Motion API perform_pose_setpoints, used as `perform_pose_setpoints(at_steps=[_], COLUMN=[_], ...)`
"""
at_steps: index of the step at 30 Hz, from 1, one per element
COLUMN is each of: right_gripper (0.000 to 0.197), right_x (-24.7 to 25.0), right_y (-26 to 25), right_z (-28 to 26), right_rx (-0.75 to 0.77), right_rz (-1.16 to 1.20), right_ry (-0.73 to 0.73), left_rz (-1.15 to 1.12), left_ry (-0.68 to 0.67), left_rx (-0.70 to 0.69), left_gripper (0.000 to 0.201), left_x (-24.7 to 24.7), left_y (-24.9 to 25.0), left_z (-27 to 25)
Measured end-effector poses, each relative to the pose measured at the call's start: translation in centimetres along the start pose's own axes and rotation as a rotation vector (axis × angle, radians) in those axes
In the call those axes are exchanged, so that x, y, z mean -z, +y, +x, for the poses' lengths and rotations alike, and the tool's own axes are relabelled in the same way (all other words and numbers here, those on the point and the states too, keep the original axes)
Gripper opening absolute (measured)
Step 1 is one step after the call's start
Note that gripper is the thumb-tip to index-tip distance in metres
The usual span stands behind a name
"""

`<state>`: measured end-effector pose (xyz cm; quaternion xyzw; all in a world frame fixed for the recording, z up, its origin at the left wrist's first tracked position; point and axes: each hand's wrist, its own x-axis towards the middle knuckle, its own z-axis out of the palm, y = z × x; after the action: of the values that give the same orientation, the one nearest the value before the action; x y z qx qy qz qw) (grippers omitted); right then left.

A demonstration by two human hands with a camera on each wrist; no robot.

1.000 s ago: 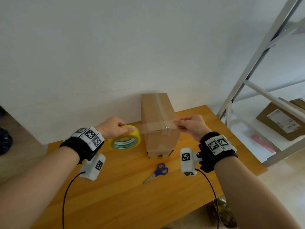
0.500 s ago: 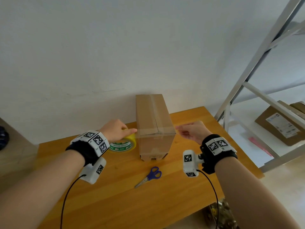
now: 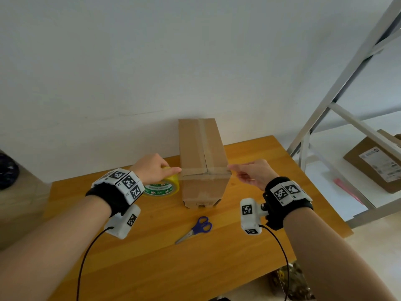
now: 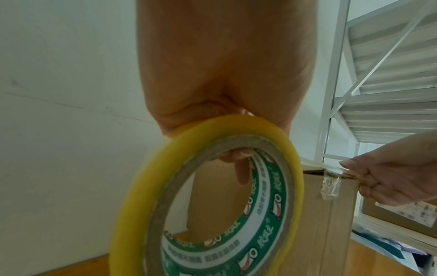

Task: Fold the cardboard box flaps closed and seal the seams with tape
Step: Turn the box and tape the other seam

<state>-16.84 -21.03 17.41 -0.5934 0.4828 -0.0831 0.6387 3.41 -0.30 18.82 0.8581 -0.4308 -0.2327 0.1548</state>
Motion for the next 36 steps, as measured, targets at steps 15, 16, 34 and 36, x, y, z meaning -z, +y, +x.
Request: perform_pose_setpoints(at_steps=[15, 16, 34, 36], right_gripper=[0.028, 0.029, 0.071, 0.064], right_x=[-0.5, -0.6, -2.6, -4.3], right_y=[0.3, 0.3, -0.1, -0.1], right_z=[0.8, 0.9, -1.0, -2.1], right_rx=[-0.001, -0.001, 0.438, 0.649], right_rz=[-0.057, -0.070, -0.748, -0.870], right_ry=[0.047, 0.051, 0.258, 0.116], left_rz=[-0.002, -0.002, 0.070, 0.064], left_ry=[-0.009, -0.004, -0.025, -0.026], left_rx=[0.009, 0.013, 0.117, 0.119], left_gripper=[0.064, 0.064, 0.057, 0.056], left_x=[-1.0, -1.0, -0.7, -0.7], left_y=[-1.0, -1.0, -0.2, -0.3], left_z=[1.0, 1.0, 2.0, 2.0])
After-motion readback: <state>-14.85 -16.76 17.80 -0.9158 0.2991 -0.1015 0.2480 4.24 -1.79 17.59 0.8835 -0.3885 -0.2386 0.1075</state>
